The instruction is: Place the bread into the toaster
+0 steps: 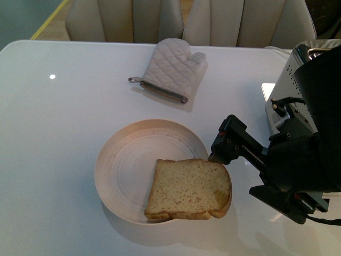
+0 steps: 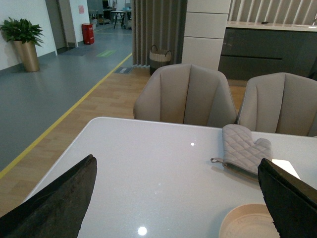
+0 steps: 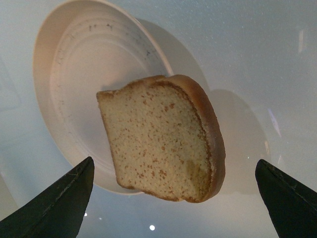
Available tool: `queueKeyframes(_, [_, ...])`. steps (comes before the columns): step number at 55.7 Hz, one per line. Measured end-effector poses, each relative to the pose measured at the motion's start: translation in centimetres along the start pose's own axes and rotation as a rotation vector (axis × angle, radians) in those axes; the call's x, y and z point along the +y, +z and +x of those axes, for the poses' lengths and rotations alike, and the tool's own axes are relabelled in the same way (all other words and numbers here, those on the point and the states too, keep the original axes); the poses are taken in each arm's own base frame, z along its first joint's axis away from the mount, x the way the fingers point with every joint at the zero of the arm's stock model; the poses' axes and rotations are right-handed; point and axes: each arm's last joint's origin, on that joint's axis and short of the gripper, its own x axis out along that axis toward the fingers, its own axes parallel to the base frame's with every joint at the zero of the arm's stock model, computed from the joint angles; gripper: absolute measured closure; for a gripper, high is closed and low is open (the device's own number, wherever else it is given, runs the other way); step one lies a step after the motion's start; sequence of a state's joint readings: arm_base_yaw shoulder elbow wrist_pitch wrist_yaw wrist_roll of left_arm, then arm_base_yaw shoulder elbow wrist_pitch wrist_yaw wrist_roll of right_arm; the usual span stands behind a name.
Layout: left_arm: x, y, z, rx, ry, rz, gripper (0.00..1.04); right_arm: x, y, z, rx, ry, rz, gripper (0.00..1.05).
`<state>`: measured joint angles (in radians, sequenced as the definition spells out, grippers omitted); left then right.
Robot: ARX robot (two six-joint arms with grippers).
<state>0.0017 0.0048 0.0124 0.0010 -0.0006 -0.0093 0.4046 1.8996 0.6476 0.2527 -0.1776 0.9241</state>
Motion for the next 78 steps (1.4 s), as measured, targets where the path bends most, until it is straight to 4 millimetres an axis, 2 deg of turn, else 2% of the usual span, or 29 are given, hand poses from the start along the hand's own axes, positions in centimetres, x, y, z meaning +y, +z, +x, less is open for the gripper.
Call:
queueKeyframes(19, [0.0,0.0,0.0,0.0,0.0,0.0,0.07,-0.3,0.7,4.0,0.064,-0.046,0.051,0.09])
queueKeyframes(41, [0.0,0.0,0.0,0.0,0.0,0.0,0.07,-0.4,0.2,5.4,0.106,-0.056,0.046,0.1])
queueKeyframes(50, [0.0,0.0,0.0,0.0,0.0,0.0,0.07,-0.3,-0.3,5.6,0.122,-0.062,0.033,0.33])
queueKeyframes(54, [0.0,0.0,0.0,0.0,0.0,0.0,0.07,-0.3,-0.5,5.7,0.127,-0.065,0.029,0.48])
queueKeyframes(69, [0.0,0.0,0.0,0.0,0.0,0.0,0.07,-0.1,-0.2,5.4,0.116,-0.052,0.029,0.87])
queueKeyframes(73, [0.0,0.0,0.0,0.0,0.0,0.0,0.07,0.1,0.0,5.0,0.101,-0.034,0.029,0.95])
queueKeyframes(78, [0.0,0.0,0.0,0.0,0.0,0.0,0.07,0.5,0.5,4.2,0.074,0.0,0.03,1.01])
